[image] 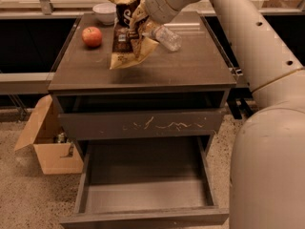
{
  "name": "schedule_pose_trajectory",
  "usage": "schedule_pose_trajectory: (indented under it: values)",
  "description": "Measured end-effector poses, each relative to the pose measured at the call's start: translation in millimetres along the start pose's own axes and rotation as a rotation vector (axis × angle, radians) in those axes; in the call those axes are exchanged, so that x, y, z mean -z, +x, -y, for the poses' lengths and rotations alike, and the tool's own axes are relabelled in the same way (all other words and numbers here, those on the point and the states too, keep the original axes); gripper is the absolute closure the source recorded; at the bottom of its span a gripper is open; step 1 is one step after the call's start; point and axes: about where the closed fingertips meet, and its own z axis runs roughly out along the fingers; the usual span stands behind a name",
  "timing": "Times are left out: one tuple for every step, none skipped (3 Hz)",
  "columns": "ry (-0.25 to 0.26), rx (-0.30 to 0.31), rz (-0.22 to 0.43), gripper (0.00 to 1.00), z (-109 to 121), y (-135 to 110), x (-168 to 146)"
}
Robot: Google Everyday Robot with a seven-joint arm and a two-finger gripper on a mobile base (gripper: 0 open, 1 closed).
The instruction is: Pick brown chip bag from middle drawer and place on counter
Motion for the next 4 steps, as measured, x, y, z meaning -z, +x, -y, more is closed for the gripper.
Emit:
schedule_pose_trajectory:
  values:
    - [-0.003,-0.033,0.012,0.57,-5.4,3.1,-17.9]
    - [0.001,-0.072,0.022,0.26,-16.1,6.1,-35.1]
    - [0.01,-0.09,0.028,0.03,-21.1,7.3,-41.6]
    - [0.053,-0.096,-0.002,0.0,-19.6,8.3,-27.2]
